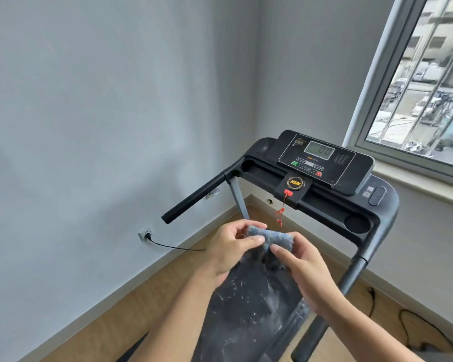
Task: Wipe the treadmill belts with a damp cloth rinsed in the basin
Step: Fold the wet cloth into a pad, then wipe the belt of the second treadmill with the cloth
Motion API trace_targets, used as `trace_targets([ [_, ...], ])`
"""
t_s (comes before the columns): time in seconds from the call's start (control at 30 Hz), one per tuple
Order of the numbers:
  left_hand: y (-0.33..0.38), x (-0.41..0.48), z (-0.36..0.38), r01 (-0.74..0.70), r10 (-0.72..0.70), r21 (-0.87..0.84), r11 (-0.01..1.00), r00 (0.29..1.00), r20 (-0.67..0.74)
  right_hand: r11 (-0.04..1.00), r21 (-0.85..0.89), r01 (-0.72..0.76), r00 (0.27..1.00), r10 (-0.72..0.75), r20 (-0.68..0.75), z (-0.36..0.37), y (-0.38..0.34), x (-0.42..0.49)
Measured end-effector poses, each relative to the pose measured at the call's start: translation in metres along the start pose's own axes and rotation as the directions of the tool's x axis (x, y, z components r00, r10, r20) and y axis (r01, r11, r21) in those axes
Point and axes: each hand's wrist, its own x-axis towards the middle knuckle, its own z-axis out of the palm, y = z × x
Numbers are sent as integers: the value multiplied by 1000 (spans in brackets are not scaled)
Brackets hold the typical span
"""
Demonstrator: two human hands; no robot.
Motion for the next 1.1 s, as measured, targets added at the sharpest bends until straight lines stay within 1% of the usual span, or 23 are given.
trace_targets([
  [0.07,-15,21,-25,8,-9,-6,1000,999,-53,997,-72,33,997,-38,-69,16,3,28],
  [0.13,-35,44,-48,29,-32,-38,999,996,-82,980,-195,50,989,-75,-125,32,14,56],
  [0.23,-65,78,-76,53,-58,-87,995,996,-68,941,-338,29,978,-96,-184,55,35,88],
  [0.33,-89,111,-105,83,-84,-106,991,996,-10,919,-392,-31,958,-84,-275,85,54,115],
  [0.47,-117,146,-134,177,-169,-100,979,982,84,901,-405,-154,928,-8,-372,112,71,137],
  [0.6,-144,180,-147,298,-275,-89,950,939,204,865,-414,-283,885,69,-461,124,90,153],
  [0.7,-170,207,-143,451,-395,-168,877,874,285,860,-373,-349,840,110,-532,116,110,173],
  [0.8,-204,240,-134,560,-467,-244,791,812,351,866,-328,-377,824,152,-547,99,136,204],
  [0.87,-230,269,-126,597,-502,-256,760,790,353,870,-296,-394,822,190,-538,85,164,231],
  [0.9,-240,284,-122,604,-514,-242,759,785,345,871,-281,-402,817,202,-541,79,177,245],
  [0.97,-278,322,-108,608,-543,-164,777,779,314,867,-253,-429,800,235,-552,62,220,277],
  [1.1,-377,391,-83,588,-565,-6,809,780,268,857,-198,-476,765,294,-573,35,326,339],
])
